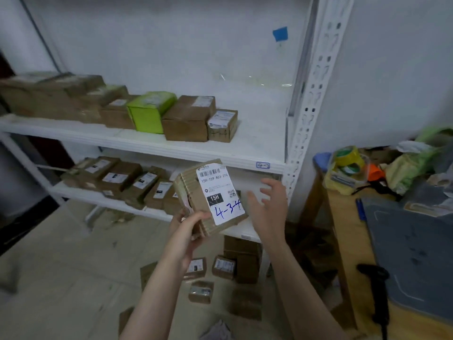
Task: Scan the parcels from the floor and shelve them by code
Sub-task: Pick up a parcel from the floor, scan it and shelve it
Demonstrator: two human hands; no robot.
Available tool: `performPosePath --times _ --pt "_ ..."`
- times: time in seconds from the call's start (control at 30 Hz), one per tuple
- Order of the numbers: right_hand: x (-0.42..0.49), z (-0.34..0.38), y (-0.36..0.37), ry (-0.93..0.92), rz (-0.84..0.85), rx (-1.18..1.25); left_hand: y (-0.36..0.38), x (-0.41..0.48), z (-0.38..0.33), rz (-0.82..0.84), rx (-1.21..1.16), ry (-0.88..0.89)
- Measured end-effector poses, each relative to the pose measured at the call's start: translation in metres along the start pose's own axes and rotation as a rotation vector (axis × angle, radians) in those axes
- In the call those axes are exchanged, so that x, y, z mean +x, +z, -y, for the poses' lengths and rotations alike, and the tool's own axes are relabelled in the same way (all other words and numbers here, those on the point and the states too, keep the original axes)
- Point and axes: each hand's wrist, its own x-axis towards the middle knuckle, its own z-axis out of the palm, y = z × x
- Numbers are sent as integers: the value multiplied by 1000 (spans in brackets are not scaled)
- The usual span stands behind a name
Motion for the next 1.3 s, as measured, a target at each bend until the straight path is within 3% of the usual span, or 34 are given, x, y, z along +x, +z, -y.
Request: performPosePath --times 0.2,0.47,0.8,1.03,1.2,1.3 --pt "-56 75 90 -66 256 116 -90 -27 -62 -22 -60 131" --pt "-96 170 188 -255 444 215 -177 -66 -163 -53 5 355" --pt "-83 297 264 -671 572 174 -238 -83 -295 -116 86 587" --pt "-29 397 299 -1061 559 15 -238 -64 -419 -235 80 767" --pt "28 455 328 -1268 481 -160 -226 -40 -497 -206 117 884" --pt "61 483 355 -1361 466 -132 -223 -19 -533 -208 143 949"
